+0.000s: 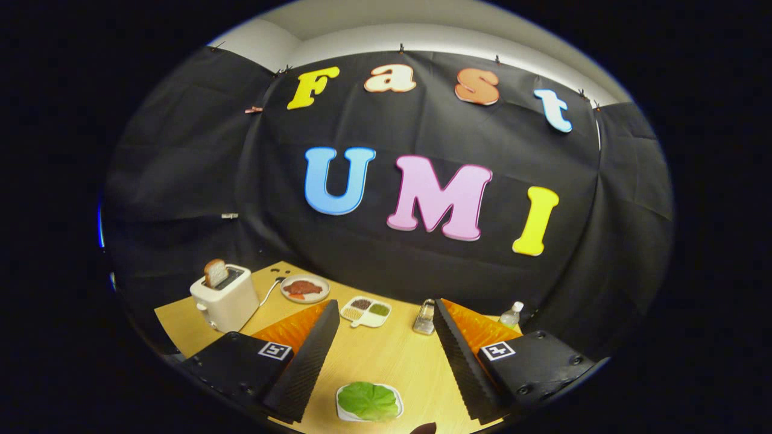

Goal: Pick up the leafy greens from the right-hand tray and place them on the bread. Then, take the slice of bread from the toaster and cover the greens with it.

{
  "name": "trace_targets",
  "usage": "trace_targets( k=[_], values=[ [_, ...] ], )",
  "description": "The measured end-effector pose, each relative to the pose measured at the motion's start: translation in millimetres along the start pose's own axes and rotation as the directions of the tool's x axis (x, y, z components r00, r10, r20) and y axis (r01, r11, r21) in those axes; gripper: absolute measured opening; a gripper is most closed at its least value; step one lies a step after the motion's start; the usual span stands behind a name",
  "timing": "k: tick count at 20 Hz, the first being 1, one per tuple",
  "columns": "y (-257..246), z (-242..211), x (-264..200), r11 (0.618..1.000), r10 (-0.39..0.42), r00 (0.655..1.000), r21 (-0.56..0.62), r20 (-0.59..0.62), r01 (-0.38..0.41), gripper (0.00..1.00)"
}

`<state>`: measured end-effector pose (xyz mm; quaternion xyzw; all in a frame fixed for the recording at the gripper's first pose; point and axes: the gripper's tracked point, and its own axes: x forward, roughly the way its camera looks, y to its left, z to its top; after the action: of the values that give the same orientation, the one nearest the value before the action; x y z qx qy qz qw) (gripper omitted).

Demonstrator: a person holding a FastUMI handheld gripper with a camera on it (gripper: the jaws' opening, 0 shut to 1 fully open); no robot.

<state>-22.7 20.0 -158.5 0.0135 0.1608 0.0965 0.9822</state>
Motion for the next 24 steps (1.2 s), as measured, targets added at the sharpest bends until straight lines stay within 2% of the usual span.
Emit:
trace_targets(
  k=[3,7,11,14,19,24],
  values=[
    [7.8,-68.0,10.9,0.998,0.059,0.989,0.034,-0.136,-0.054,0.97],
    [17.7,-143.8,22.6,0.991,0.129,0.949,0.063,-0.288,-0.116,0.97],
    [16.1,-209.3,40.6,0.988,0.153,0.894,0.062,-0.421,-0.14,0.97],
    [20.1,-254.6,48.7,0.983,0.182,0.838,0.066,-0.515,-0.173,0.96],
    [29.5,-306.1,57.7,0.97,0.216,0.754,0.049,-0.62,-0.237,0.92],
    [34.9,-331.0,64.8,0.963,0.242,0.688,0.083,-0.684,-0.256,0.75]
  ],
)
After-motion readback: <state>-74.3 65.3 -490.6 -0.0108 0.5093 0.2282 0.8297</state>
